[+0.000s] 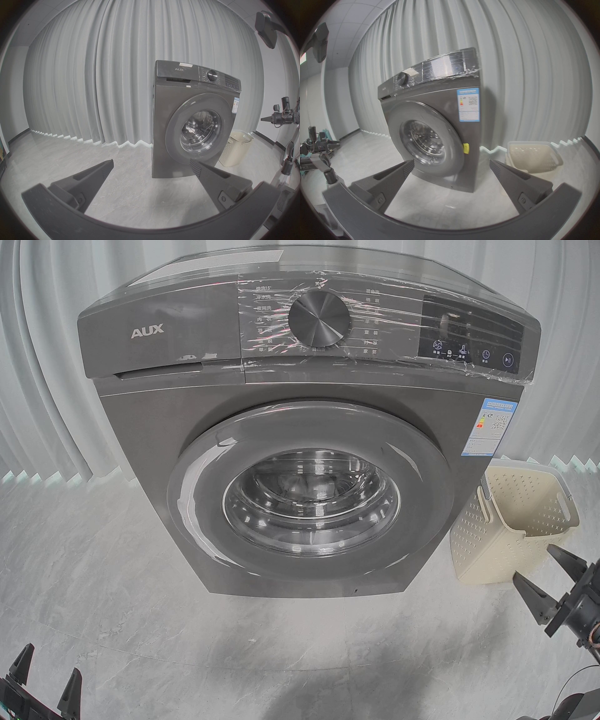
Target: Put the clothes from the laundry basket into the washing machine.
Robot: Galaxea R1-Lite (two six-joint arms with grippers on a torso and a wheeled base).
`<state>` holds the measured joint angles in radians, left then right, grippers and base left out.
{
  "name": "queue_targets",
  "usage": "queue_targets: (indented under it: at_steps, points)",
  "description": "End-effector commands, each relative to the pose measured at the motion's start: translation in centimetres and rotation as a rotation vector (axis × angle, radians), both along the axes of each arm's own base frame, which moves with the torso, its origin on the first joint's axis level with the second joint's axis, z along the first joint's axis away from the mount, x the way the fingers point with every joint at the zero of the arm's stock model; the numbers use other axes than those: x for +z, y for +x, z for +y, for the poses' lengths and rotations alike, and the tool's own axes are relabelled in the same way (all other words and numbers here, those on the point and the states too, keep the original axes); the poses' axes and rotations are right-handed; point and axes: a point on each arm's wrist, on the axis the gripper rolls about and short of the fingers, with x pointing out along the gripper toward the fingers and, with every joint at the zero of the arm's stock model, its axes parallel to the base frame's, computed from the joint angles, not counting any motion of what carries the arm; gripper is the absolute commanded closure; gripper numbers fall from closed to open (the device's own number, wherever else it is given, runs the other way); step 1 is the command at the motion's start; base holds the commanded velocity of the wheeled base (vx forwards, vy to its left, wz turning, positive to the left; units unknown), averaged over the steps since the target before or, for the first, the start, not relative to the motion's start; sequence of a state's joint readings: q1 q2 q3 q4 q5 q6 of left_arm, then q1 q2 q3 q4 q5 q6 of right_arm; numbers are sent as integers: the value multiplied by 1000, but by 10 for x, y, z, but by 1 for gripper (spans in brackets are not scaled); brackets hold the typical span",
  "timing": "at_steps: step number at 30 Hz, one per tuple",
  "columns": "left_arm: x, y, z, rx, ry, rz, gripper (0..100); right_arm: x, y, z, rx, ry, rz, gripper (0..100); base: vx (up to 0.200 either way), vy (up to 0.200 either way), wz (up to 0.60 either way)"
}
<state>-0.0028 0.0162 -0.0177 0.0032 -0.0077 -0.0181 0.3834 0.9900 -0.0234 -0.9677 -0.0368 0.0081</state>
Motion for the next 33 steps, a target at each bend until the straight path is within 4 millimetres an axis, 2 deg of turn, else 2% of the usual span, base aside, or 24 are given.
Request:
queue_targets:
  at_steps: [1, 5, 14, 18, 20, 24, 33]
  points:
    - [-5, 0, 0, 0, -5, 0, 0, -13, -62, -32, -204, -8, -101, 0, 0, 0, 0]
    - [-5, 0, 0, 0, -5, 1, 0, -21, -82, -36, -246, -3, -137, 0, 0, 0, 0]
    - [-5, 0, 0, 1, -11, 1, 0, -47, -110, -38, -277, 6, -175, 0, 0, 0, 0]
    - [-5, 0, 0, 1, -13, 0, 0, -60, -116, -35, -306, -15, -145, 0, 0, 0, 0]
    - [-4, 0, 0, 1, -13, -2, 0, -69, -115, -36, -314, -21, -58, 0, 0, 0, 0]
    - [-5, 0, 0, 1, -16, 0, 0, -71, -115, -37, -359, -2, -37, 0, 0, 0, 0]
    - [-4, 0, 0, 1, -16, -2, 0, -75, -115, -36, -334, -9, 6, 0, 0, 0, 0]
